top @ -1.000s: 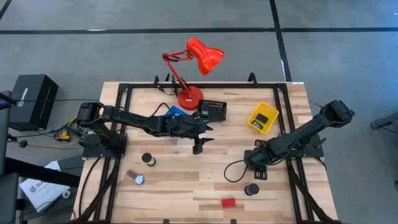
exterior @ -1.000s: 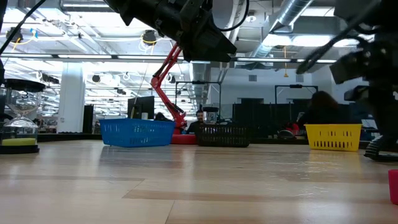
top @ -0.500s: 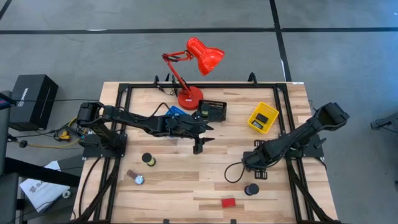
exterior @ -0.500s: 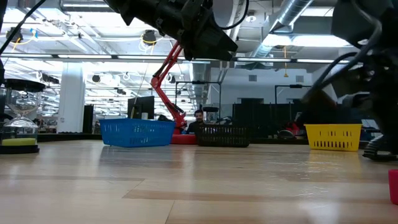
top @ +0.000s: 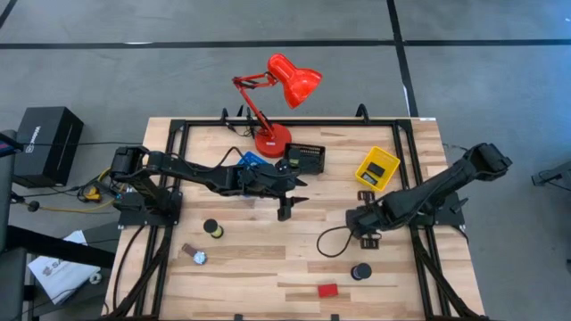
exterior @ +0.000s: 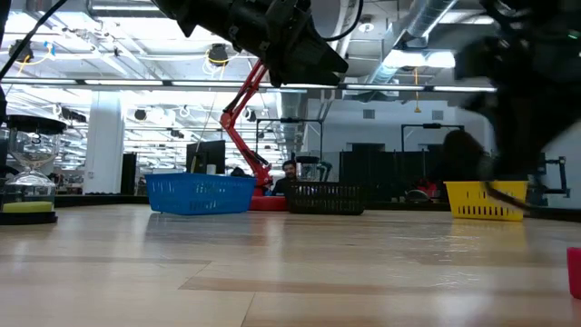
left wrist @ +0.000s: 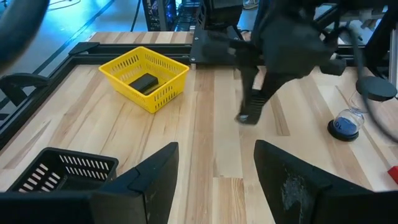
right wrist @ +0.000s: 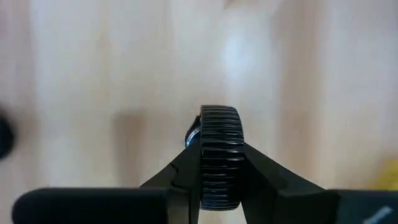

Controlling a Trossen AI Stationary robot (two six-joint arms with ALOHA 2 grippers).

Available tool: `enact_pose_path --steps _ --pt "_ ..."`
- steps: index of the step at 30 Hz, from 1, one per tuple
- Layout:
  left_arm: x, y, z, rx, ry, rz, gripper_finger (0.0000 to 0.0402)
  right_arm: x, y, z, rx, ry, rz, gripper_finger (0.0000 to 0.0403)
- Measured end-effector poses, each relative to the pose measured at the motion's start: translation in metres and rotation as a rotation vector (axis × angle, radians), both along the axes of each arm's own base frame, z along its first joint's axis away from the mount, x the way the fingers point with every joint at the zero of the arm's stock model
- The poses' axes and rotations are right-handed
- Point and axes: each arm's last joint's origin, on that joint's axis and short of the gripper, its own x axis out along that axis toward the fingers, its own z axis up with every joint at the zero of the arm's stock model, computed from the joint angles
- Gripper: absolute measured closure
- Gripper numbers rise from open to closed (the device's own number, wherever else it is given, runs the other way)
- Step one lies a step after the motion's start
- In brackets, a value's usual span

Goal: Pick & Place Office items
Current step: Put the black watch into the blue bin

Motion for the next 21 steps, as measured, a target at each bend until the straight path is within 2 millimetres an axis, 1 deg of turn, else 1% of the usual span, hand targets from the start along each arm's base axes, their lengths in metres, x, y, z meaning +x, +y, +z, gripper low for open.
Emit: enact_pose_path --steps 3,7,12,14,18,21 --pt "0.000 0.000 0.000 0.000 -0.004 0.000 0.0197 0.009 -0.009 0.012 -0.123 -0.078 0.005 0.0332" --pt "0.000 0.000 0.001 0.000 -0.008 0.000 0.0197 0.024 -0.025 0.020 -0.261 -0.188 -0.031 0.0339" --pt "0.000 0.000 0.001 0.025 -0.009 -0.011 0.0197 0.042 -0.042 0.029 -0.394 -0.352 -0.116 0.0324" --pt "0.000 0.000 0.001 0.048 -0.008 -0.021 0.0197 0.048 -0.046 0.034 -0.445 -0.401 -0.116 0.0321" --pt "0.001 0.002 0.001 0.057 -0.009 -0.016 0.0197 0.060 -0.050 0.044 -0.488 -0.506 -0.072 0.0331" --pt "0.001 0.006 0.001 0.121 -0.003 0.000 0.0197 0.066 -0.052 0.050 -0.494 -0.575 -0.079 0.0336"
